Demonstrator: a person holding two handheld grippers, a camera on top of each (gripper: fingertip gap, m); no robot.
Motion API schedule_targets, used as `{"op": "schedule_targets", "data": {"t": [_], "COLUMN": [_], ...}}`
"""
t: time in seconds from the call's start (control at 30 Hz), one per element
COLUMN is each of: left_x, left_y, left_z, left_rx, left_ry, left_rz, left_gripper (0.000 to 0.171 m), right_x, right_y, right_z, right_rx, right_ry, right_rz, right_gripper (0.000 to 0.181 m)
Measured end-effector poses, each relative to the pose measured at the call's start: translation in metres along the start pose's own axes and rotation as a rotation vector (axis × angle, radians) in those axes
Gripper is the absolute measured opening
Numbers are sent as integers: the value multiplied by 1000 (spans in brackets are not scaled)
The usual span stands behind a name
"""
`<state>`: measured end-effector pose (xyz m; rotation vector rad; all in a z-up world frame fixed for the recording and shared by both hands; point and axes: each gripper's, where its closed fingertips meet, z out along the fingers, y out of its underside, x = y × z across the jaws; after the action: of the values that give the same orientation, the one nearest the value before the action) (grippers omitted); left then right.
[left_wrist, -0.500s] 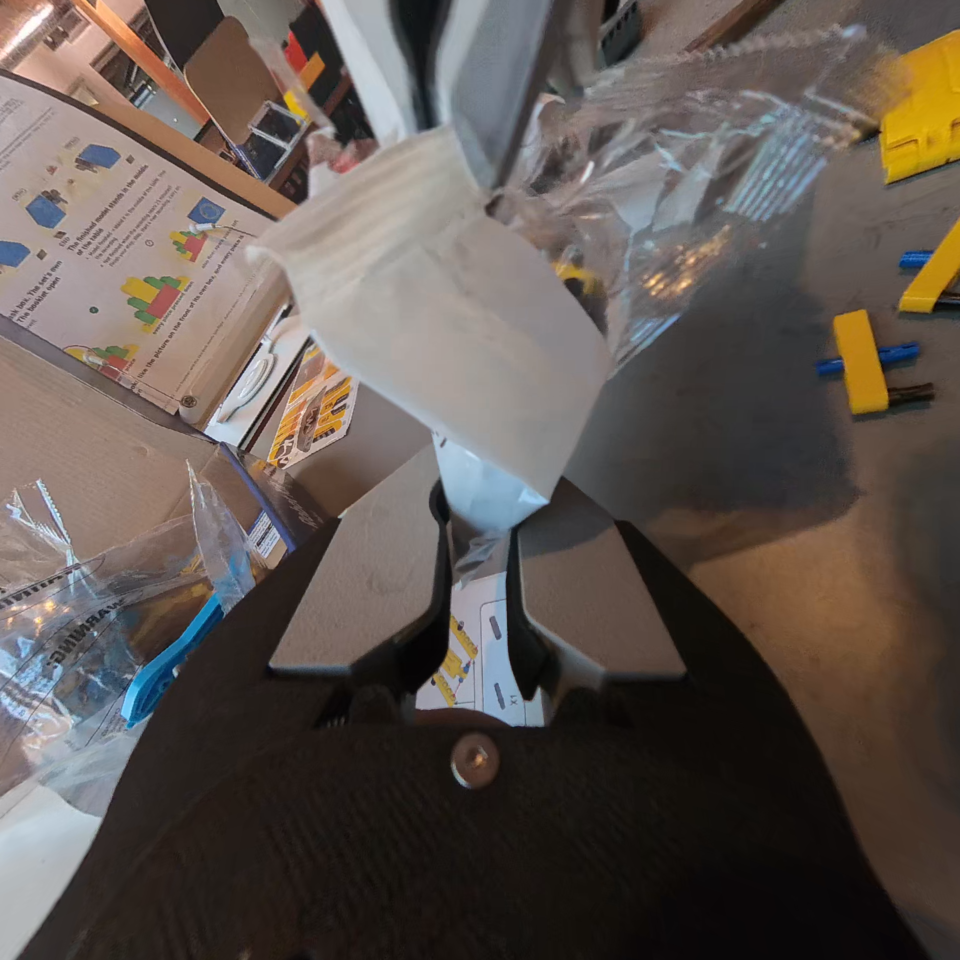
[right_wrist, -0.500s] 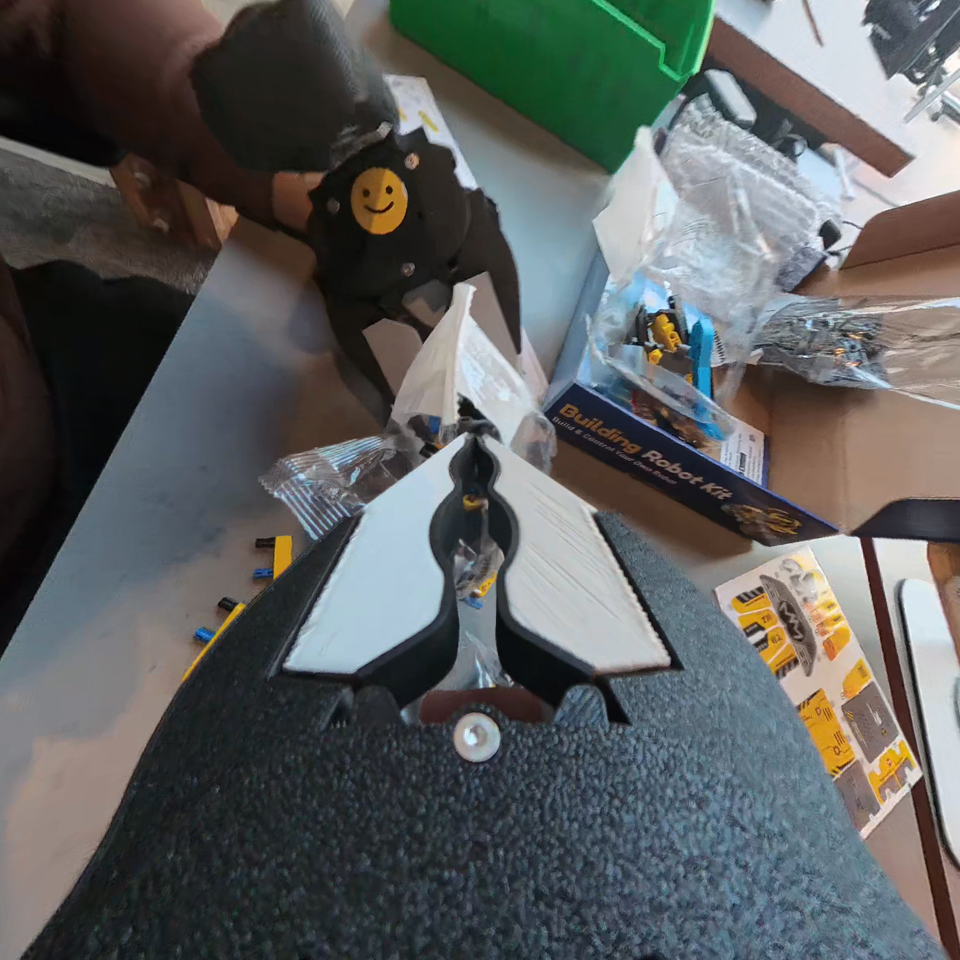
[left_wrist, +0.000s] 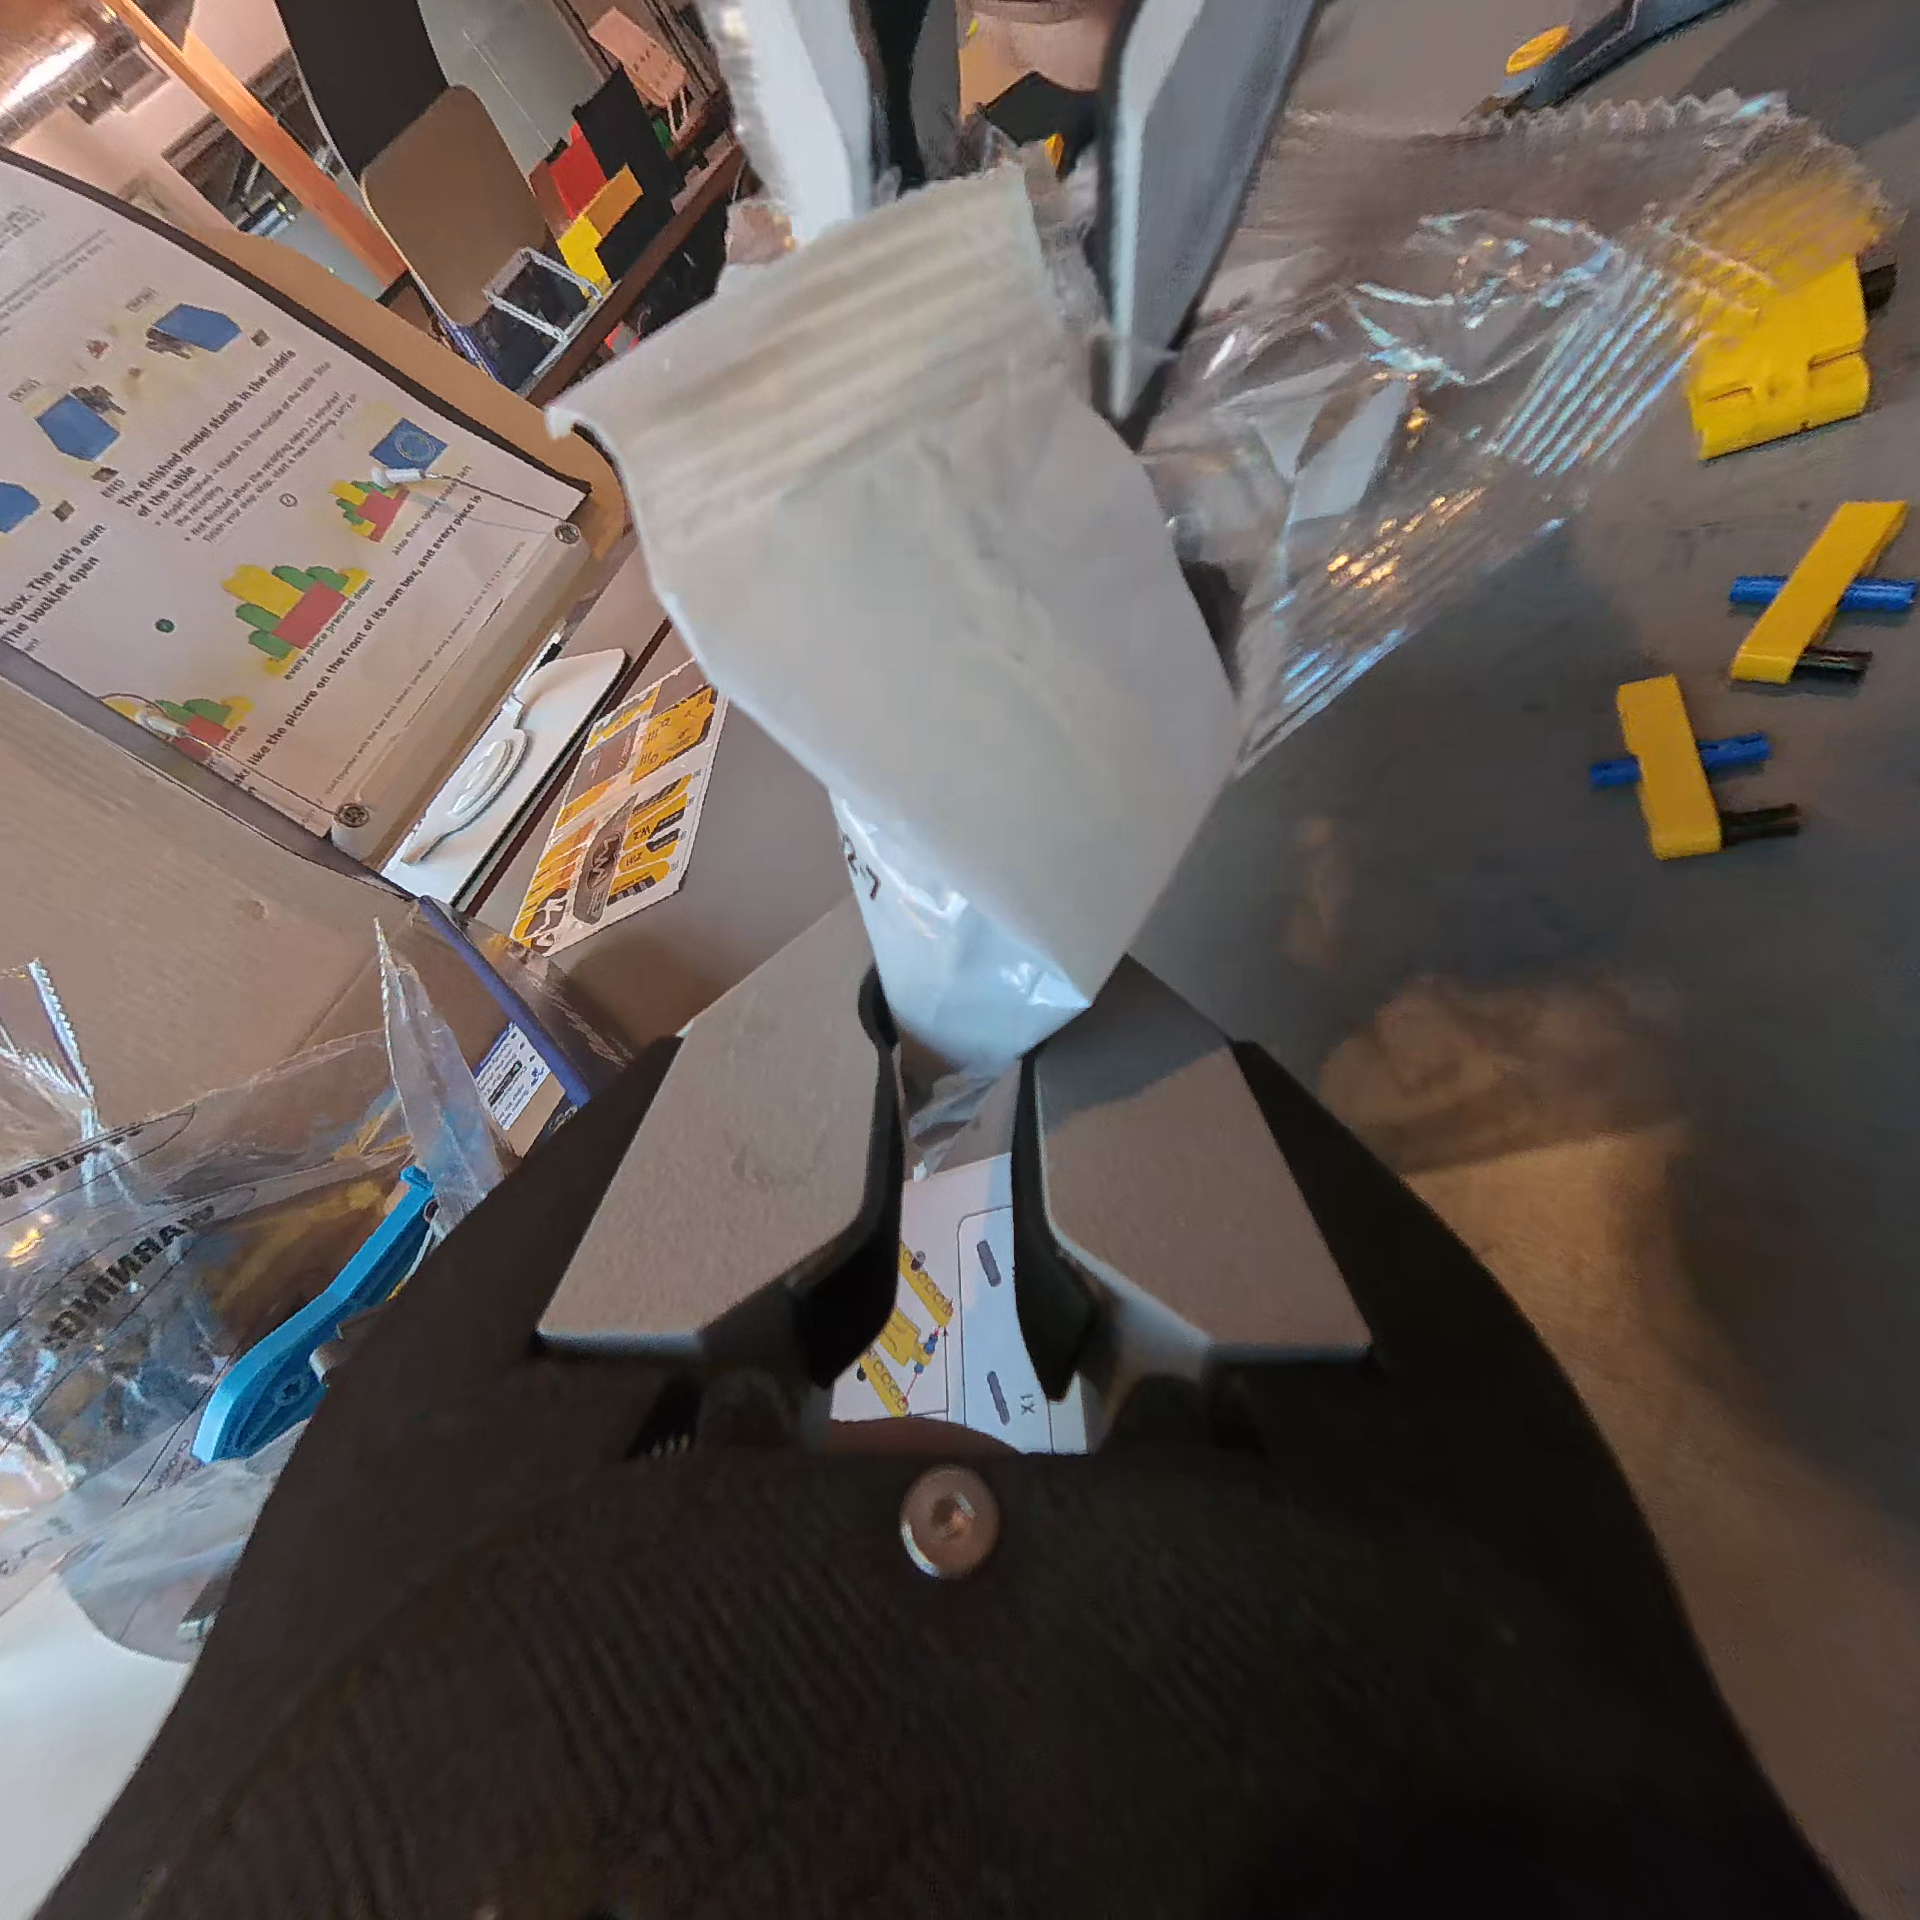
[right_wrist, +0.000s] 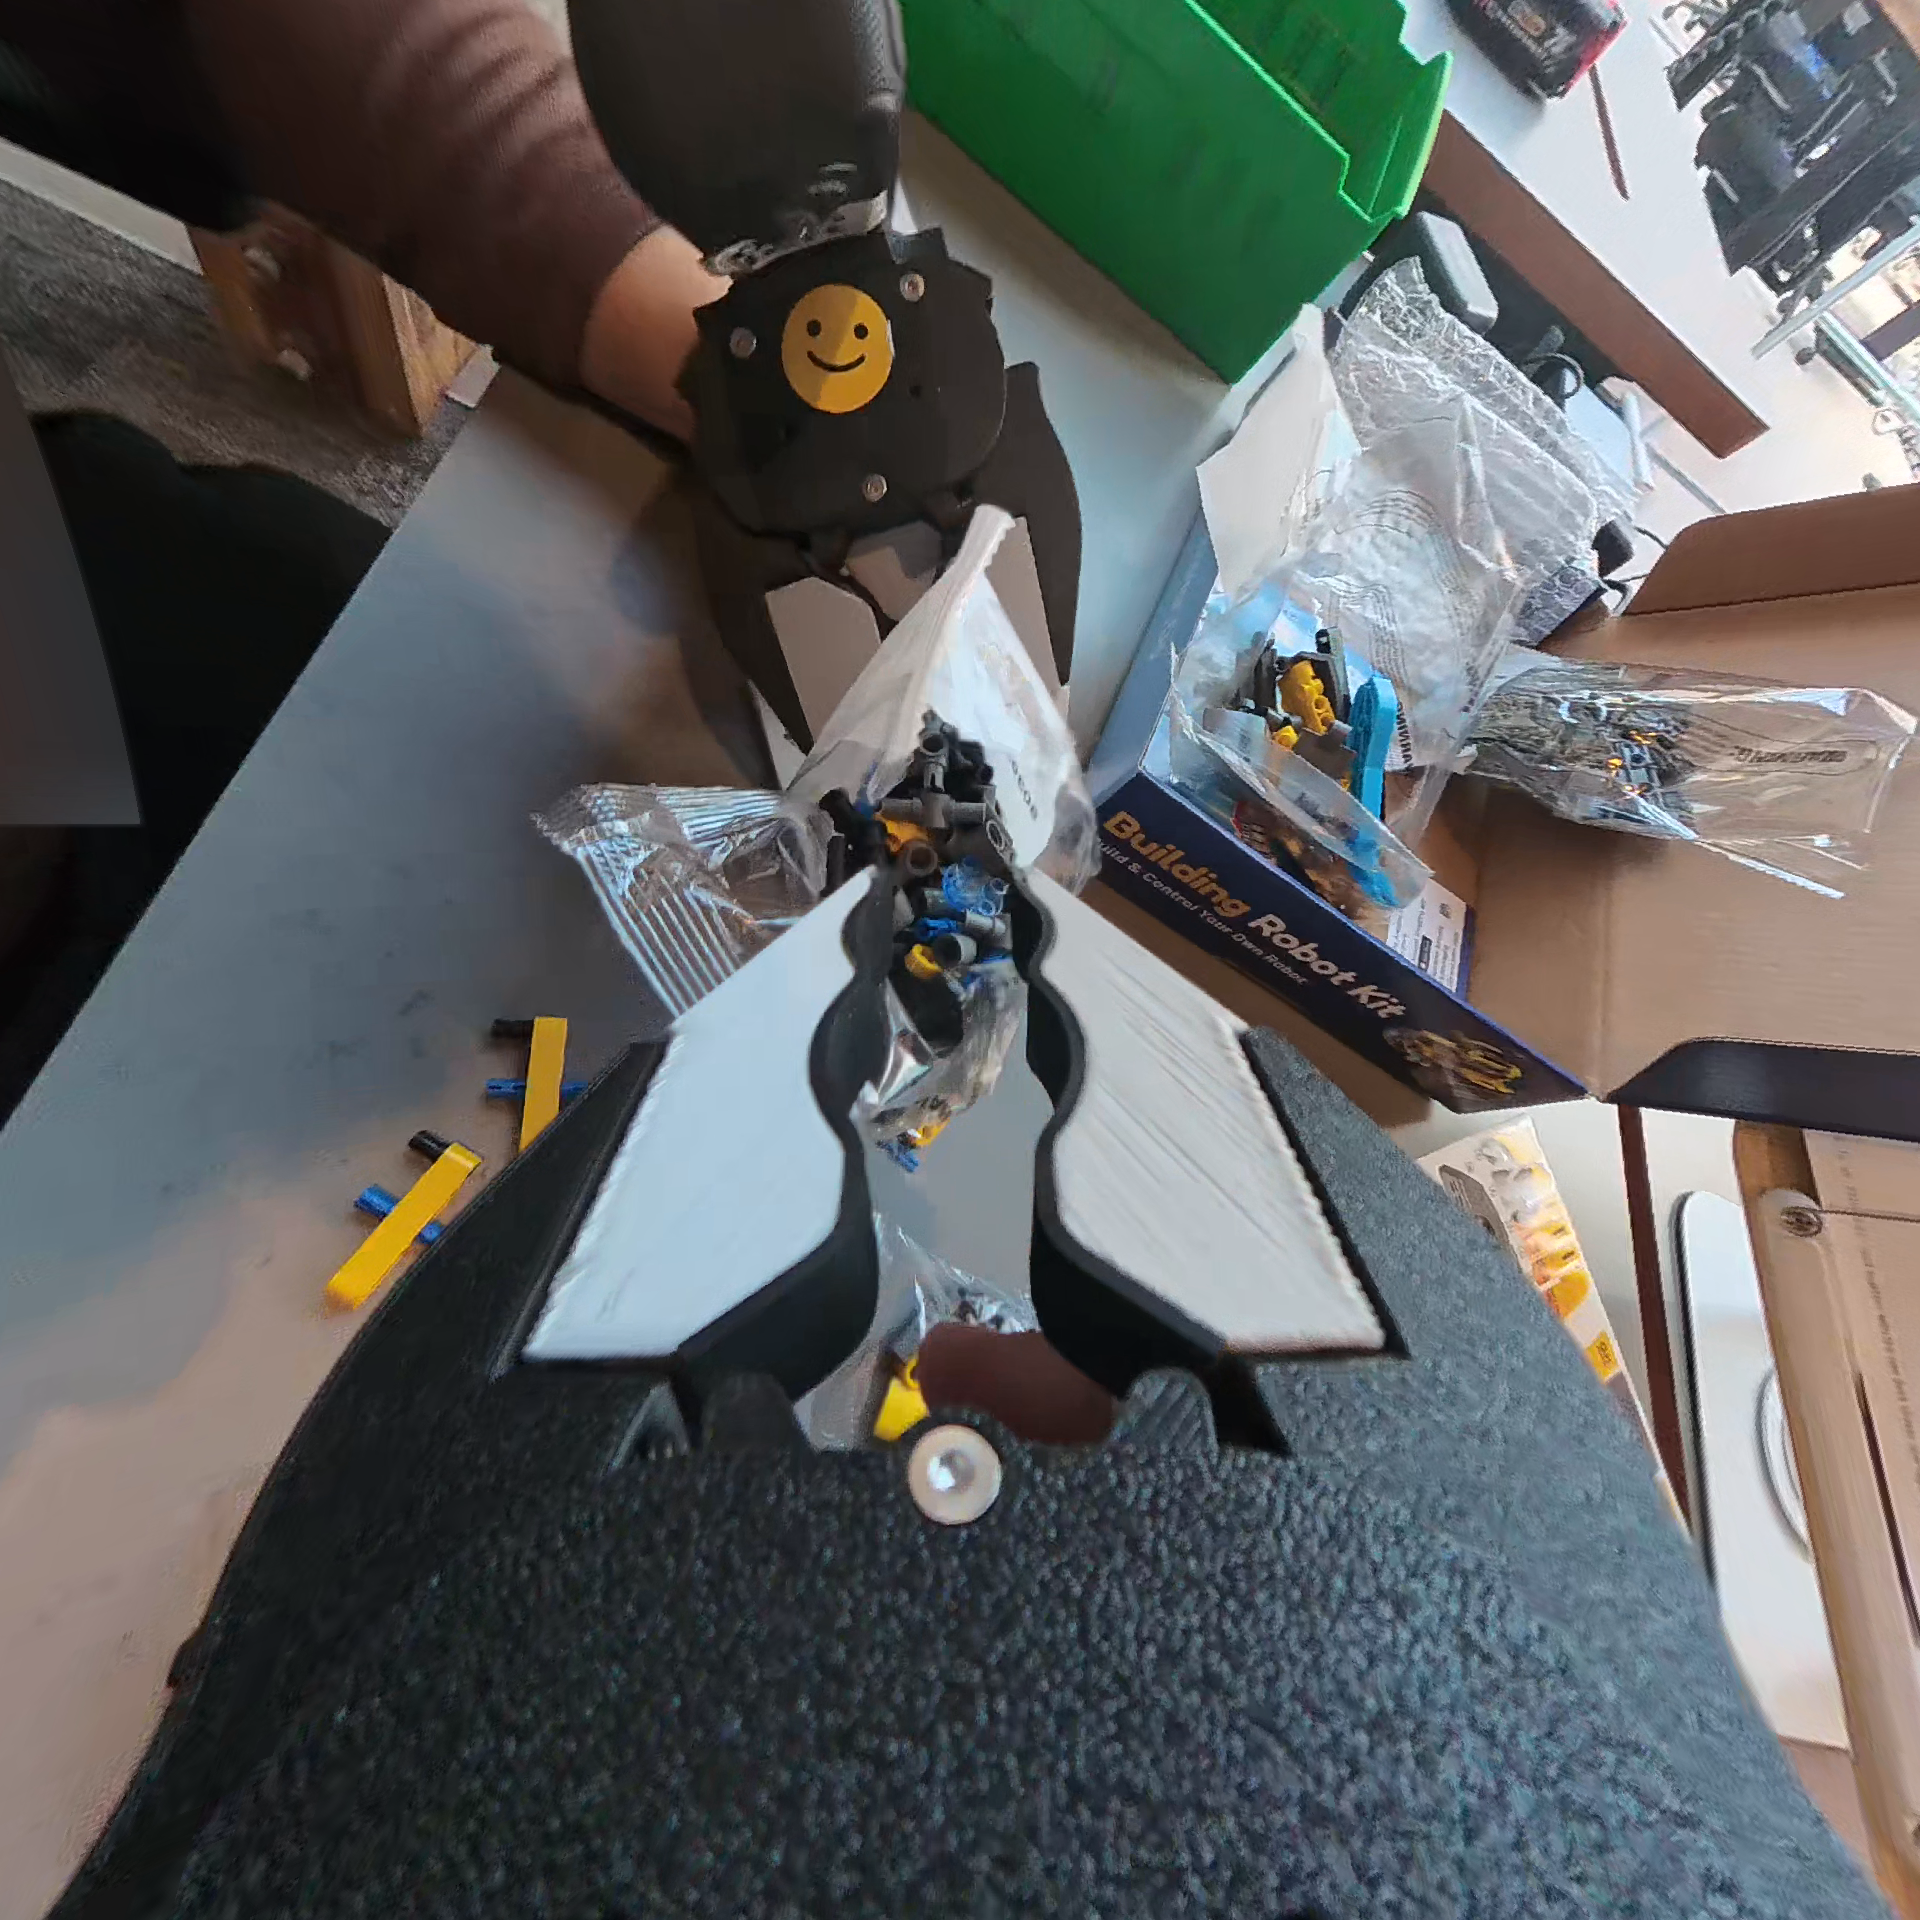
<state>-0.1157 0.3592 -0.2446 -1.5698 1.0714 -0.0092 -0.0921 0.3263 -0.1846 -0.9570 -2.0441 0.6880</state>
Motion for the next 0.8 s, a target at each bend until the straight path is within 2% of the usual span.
{"op": "schedule_targets", "data": {"t": [0.13, 0.37, 0.5, 0.8], "left_x": [1, 1, -1, -3], "left_y": [-4, -11, -15, -20], "left_z": [-3, -7, -10, -12], "left_rx": [34, 84, 119, 150], "left_ry": [15, 6, -14, -29], "left_rz": [-5, 26, 49, 48], "left_gripper": [15, 14, 14, 14], "right_x": [1, -2, -8, 6], "right_y": [1, -22, -30, -37], "right_z": [-6, -39, -45, -60], "right_rx": [5, 175, 235, 331], "right_ry": [6, -45, -89, -75], "right_rz": [-39, -38, -26, 45], "right_gripper": [27, 27, 27, 24]}}
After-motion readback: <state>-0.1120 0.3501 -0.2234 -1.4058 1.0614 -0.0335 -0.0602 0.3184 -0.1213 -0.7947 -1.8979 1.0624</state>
